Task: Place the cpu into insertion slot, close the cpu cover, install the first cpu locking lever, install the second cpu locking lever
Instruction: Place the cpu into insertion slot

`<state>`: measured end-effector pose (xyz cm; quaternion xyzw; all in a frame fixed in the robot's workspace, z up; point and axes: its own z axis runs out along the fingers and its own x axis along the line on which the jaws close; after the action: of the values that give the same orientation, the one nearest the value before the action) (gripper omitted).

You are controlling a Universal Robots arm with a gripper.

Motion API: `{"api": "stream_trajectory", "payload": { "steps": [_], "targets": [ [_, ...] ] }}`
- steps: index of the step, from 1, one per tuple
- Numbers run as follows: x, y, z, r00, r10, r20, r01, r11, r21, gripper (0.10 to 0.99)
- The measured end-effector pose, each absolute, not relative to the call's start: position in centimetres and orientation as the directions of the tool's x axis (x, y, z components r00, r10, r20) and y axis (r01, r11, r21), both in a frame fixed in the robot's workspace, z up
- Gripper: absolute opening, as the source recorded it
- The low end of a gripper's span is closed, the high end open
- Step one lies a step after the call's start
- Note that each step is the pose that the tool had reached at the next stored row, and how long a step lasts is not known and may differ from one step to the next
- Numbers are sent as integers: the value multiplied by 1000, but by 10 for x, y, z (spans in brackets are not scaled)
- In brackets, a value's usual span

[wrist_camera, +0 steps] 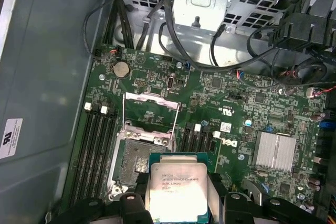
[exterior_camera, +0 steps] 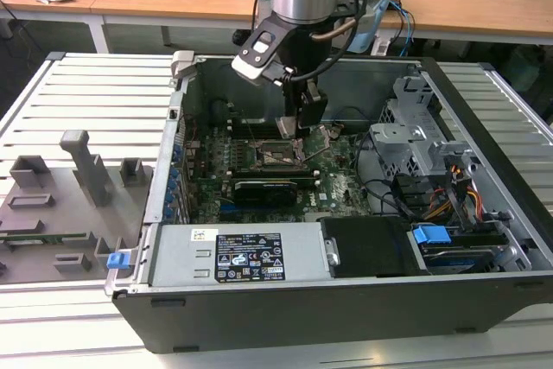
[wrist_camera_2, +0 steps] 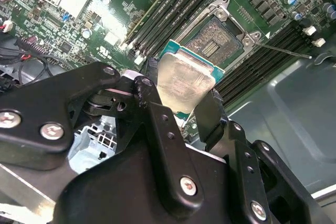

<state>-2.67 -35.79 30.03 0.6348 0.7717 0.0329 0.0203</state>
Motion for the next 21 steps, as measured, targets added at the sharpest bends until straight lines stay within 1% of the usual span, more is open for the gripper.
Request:
{"api": "stream_trajectory", "payload": {
  "steps": [21],
  "targets": [
    [-27, -358, 290, -187, 982, 8, 980, 186, 75, 525]
  ]
}}
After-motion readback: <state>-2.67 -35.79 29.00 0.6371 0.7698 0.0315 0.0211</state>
